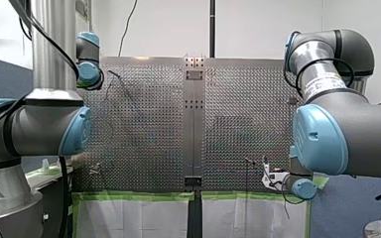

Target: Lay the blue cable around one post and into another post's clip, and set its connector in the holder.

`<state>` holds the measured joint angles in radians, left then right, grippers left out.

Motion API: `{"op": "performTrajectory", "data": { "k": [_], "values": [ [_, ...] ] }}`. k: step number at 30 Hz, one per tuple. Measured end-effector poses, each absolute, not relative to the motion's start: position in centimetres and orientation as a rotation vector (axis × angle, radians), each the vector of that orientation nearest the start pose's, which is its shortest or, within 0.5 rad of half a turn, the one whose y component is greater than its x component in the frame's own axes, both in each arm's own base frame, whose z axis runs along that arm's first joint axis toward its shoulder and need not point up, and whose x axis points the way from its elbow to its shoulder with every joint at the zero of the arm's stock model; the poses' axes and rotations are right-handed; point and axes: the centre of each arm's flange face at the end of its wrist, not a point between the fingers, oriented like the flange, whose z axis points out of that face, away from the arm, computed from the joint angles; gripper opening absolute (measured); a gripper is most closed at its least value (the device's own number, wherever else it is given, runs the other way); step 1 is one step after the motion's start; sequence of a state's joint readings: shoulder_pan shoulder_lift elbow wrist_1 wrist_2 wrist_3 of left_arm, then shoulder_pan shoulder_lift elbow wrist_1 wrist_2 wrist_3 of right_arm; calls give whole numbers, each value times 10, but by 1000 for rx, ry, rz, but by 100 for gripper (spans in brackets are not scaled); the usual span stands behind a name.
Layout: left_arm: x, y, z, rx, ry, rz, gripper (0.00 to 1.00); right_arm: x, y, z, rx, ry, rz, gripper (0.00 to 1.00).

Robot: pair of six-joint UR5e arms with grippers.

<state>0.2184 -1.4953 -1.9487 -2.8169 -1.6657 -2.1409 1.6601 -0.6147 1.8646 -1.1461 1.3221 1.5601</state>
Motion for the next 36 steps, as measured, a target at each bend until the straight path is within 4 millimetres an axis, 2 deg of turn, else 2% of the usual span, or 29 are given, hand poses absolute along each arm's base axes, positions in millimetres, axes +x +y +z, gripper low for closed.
{"op": "performTrajectory", "data": {
  "k": [15, 21, 26, 36],
  "values": [
    [427, -21, 486, -624, 1271, -13, 100, 209, -540, -74, 1538, -1103, 1405, 0],
    [422, -23, 513, -603, 1270, 45, 100, 209, -540, -74, 1538, -1103, 1404, 0],
    [419, -29, 523, -562, 1310, 77, 100, 209, -540, -73, 1538, -1103, 1404, 0],
    [416, -46, 510, -425, 1475, 102, 100, 209, -541, -73, 1537, -1102, 1405, 0]
  ]
}}
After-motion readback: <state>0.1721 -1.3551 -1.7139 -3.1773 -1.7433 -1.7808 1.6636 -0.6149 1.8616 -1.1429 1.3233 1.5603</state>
